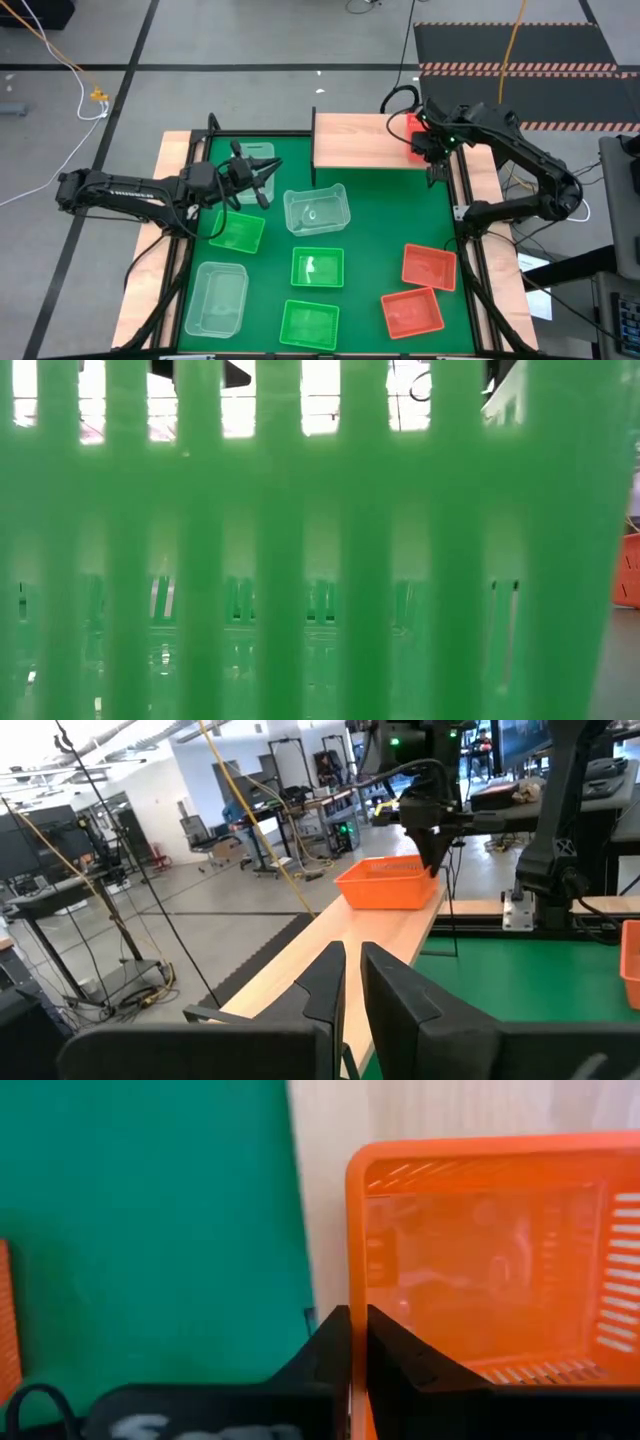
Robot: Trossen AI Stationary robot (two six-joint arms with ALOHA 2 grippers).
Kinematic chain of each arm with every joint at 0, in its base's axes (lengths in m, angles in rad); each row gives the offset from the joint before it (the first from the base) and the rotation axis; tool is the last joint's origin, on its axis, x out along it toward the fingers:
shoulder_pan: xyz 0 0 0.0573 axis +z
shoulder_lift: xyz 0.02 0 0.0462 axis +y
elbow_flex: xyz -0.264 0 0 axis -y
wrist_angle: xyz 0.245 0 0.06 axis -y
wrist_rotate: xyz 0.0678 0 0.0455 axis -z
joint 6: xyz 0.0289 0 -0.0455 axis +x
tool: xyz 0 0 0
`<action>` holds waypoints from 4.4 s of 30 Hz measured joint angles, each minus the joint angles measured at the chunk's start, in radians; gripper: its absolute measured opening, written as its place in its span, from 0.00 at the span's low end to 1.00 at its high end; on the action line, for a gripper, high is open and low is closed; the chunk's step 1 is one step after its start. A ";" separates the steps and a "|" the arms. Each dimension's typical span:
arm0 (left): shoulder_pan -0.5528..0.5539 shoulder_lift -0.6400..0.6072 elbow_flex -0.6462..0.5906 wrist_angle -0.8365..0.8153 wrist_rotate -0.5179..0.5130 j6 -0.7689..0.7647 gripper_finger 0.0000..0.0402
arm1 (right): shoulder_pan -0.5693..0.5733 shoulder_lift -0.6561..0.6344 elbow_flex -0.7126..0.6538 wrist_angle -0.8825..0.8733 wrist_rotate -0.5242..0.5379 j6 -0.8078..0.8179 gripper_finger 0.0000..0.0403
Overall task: Stack baskets on shelf by color
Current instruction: Adjust the orange bin on the shelf
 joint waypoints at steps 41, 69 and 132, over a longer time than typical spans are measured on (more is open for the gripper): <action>0.000 0.000 0.000 0.005 0.004 -0.007 0.10 | 0.911 -0.136 -0.283 0.235 -0.084 0.763 0.26; -0.001 0.000 0.000 0.000 0.009 0.016 0.10 | 1.205 0.150 -0.380 0.412 0.057 0.194 0.26; 0.006 0.184 0.004 0.172 0.146 -0.178 0.13 | 1.374 -0.050 -0.417 0.714 0.220 1.144 0.21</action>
